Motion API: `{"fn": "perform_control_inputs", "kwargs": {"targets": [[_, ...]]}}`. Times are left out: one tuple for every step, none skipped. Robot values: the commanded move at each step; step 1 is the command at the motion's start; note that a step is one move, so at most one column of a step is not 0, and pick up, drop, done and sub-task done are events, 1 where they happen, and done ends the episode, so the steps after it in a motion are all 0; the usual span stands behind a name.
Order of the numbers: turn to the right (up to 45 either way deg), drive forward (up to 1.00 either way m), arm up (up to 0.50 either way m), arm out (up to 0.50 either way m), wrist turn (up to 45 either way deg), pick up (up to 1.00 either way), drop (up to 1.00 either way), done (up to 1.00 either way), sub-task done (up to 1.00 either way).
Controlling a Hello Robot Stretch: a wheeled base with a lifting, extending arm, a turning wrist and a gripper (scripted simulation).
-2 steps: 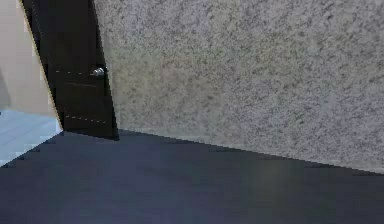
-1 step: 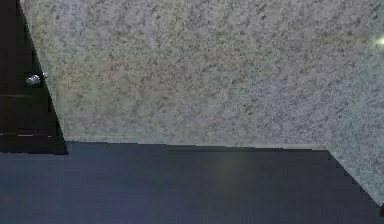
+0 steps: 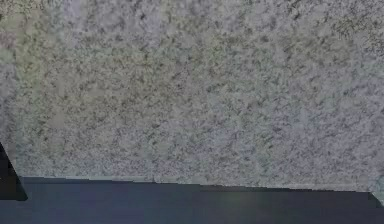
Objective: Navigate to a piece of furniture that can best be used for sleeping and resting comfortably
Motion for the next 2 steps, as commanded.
{"fn": "perform_control_inputs", "kwargs": {"targets": [[45.0, 0.00, 0.00, 0.00, 0.0, 0.00, 0.00, 0.00, 0.00], [24.0, 0.00, 0.00, 0.00, 0.0, 0.00, 0.00, 0.00, 0.00]]}}
